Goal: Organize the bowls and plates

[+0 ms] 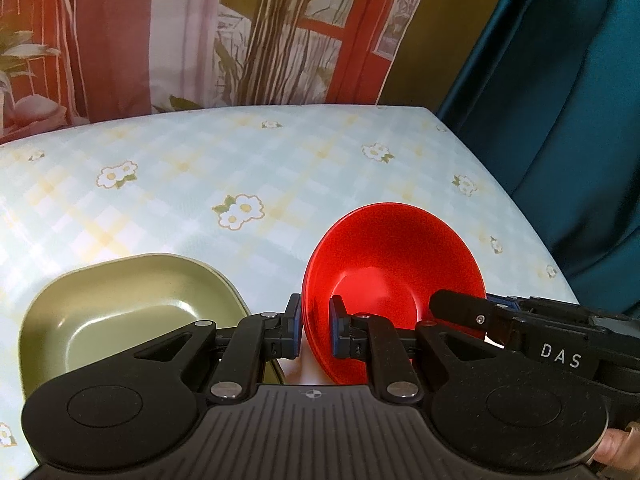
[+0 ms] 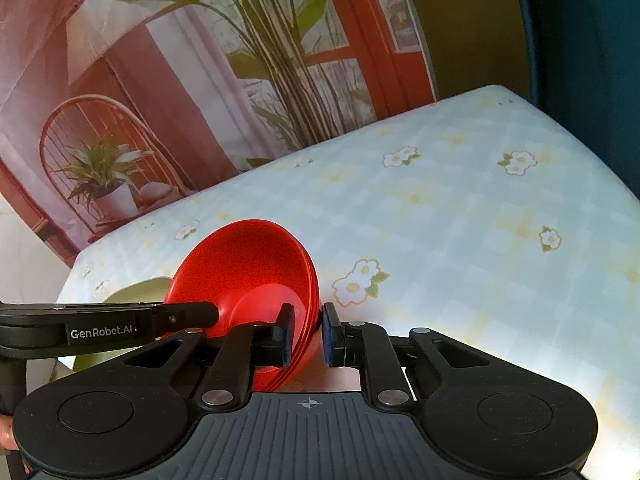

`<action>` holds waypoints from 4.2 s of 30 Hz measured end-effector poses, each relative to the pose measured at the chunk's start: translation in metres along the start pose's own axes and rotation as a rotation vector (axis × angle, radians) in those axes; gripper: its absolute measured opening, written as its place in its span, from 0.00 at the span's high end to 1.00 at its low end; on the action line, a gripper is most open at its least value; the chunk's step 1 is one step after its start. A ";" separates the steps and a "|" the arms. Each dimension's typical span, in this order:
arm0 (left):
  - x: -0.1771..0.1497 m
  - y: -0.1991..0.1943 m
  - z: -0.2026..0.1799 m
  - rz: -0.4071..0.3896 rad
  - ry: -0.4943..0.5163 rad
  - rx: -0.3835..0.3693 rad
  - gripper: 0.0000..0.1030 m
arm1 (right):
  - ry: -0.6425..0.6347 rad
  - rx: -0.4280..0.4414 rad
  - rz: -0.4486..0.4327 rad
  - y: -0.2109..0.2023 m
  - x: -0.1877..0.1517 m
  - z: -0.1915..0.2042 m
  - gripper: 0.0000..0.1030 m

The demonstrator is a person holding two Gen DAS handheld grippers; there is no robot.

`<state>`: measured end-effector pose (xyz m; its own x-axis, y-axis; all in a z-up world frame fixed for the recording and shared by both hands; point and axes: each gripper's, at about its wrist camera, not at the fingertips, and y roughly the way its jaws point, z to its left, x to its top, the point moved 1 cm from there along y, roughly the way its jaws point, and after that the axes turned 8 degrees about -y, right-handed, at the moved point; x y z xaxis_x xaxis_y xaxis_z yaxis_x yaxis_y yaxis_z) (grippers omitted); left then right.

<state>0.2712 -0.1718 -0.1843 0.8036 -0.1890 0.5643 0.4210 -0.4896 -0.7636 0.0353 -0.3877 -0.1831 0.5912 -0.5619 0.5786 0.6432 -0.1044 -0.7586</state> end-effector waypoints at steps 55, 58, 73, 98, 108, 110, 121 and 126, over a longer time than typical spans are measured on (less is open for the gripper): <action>-0.025 -0.084 0.106 -0.086 -0.172 0.088 0.85 | -0.240 0.114 0.085 0.044 0.003 0.147 0.86; -0.028 -0.082 0.109 -0.082 -0.179 0.092 0.85 | -0.242 0.117 0.108 0.050 -0.002 0.148 0.86; -0.032 -0.080 0.106 -0.087 -0.171 0.105 0.85 | -0.249 0.110 0.116 0.054 -0.006 0.149 0.85; -0.036 -0.104 0.088 -0.150 -0.113 0.158 0.46 | -0.311 0.056 0.060 0.021 -0.005 0.153 0.65; -0.048 -0.141 0.080 -0.209 -0.067 0.227 0.11 | -0.327 0.028 0.023 -0.007 -0.008 0.154 0.34; -0.050 -0.151 0.078 -0.225 -0.062 0.233 0.07 | -0.319 0.024 0.013 -0.013 -0.008 0.153 0.28; -0.063 -0.208 0.046 -0.360 0.005 0.321 0.00 | -0.305 0.014 -0.082 -0.068 -0.003 0.158 0.00; -0.071 -0.237 0.027 -0.431 0.020 0.371 0.00 | -0.319 0.011 -0.138 -0.096 0.001 0.167 0.00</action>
<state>0.1261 -0.0189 -0.0518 0.5197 -0.0566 0.8524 0.8315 -0.1954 -0.5200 0.0548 -0.2412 -0.0596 0.6196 -0.2576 0.7414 0.7319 -0.1518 -0.6643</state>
